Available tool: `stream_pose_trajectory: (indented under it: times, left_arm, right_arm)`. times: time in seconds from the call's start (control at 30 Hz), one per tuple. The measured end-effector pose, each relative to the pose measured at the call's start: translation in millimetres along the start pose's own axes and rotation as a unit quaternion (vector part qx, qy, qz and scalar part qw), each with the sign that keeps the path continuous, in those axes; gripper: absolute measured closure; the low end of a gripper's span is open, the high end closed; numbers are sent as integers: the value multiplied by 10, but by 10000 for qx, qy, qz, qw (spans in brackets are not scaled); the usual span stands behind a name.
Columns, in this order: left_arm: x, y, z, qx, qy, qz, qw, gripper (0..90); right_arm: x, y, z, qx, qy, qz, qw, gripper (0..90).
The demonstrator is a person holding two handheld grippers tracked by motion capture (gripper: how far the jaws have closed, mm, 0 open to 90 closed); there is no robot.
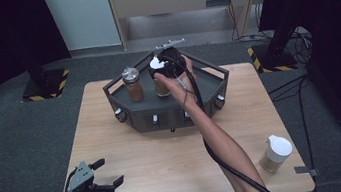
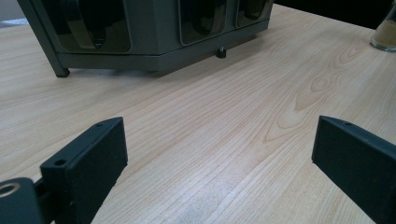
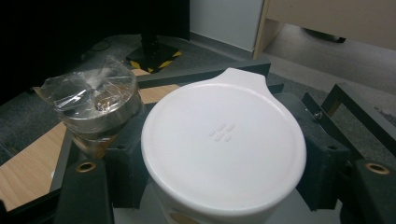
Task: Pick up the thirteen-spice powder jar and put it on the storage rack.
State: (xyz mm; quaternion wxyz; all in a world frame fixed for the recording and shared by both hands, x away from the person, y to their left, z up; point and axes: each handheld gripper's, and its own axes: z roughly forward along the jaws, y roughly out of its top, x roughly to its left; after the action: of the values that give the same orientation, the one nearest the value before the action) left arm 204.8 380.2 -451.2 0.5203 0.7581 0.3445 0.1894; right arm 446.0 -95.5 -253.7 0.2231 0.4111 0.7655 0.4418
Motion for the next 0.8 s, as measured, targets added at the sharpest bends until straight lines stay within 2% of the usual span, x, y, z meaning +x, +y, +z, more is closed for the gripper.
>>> stream_pose_trajectory:
  times: [0.37,0.67,0.77,0.8]
  left_arm:
    - [-2,1,-2,-7,-5,4,10000,26]
    - [-7,3,-3,-5,-2,16,10000,26]
    - [-9,4,-4,-3,1,23,10000,25]
    - [-8,4,-4,-5,0,22,10000,25]
  right_arm:
    - [-12,-56,58,10,-28,55,10000,307]
    - [11,-70,67,-15,-33,-39,10000,303]
    - [10,-91,67,-56,-39,16,10000,277]
    - [19,-100,69,-67,-80,32,9999,244]
